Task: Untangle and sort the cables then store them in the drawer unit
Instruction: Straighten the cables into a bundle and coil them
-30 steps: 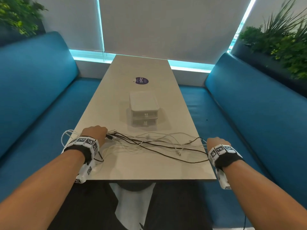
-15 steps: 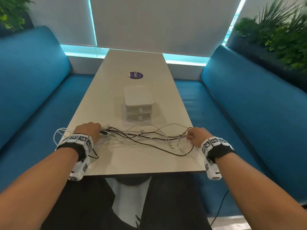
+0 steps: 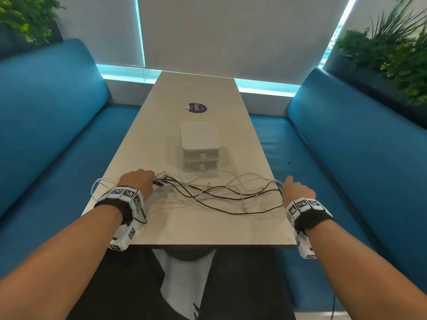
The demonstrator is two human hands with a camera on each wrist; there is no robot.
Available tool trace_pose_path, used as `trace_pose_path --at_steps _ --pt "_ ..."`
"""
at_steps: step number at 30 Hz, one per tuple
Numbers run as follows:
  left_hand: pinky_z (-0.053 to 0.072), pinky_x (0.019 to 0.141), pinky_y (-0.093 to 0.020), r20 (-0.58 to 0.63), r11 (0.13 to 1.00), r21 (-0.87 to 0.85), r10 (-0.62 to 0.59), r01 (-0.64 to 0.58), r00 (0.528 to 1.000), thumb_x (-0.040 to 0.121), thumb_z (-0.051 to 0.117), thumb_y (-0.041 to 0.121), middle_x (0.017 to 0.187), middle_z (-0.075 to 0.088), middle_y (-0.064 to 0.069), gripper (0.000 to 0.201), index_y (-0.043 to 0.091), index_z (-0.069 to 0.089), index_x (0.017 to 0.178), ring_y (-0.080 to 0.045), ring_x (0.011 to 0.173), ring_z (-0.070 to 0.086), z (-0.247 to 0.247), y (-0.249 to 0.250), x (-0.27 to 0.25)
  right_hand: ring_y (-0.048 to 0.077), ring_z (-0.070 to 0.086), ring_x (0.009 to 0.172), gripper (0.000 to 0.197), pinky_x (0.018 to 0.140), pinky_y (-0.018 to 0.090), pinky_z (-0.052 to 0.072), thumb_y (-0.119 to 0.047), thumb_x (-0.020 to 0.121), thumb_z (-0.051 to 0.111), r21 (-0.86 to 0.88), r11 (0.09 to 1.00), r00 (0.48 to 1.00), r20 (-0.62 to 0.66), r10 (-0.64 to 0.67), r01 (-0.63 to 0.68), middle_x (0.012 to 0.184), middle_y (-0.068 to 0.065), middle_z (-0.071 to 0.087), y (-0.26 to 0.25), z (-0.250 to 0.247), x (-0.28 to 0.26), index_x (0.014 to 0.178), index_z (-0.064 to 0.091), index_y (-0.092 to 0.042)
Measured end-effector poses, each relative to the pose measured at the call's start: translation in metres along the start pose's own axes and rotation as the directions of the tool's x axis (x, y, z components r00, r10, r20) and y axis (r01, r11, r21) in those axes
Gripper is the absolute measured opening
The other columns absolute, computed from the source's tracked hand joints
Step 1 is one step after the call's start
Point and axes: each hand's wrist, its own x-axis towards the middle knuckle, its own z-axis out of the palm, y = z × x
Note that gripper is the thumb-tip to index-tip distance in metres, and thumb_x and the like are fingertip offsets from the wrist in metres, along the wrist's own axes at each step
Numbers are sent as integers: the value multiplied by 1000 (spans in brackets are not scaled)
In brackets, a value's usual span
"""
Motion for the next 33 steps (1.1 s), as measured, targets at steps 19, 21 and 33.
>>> trace_pose_path --at_steps 19,21,33 --pt "36 61 -32 -172 736 -649 105 -193 979 93 61 27 84 56 -1 15 18 48 93 -19 74 53 -108 36 -7 14 52 113 61 100 35 38 -56 89 54 452 498 670 -429 -606 740 123 -4 56 -148 -49 -54 140 44 -23" --pt "42 68 -34 -87 790 -583 171 -189 981 89 65 25 90 61 -4 17 15 54 98 -22 80 57 -113 36 -9 9 55 107 75 95 30 42 -70 83 54 566 453 704 -375 -603 689 119 -9 59 -164 -58 -63 141 44 -23" --pt "29 48 -26 -262 184 -956 -177 -230 949 92 57 37 56 42 6 20 24 58 78 -12 48 34 -127 13 -7 28 60 108 47 92 41 47 -56 99 40 257 720 720 110 -685 645 117 5 63 -153 -8 -60 117 66 -20"
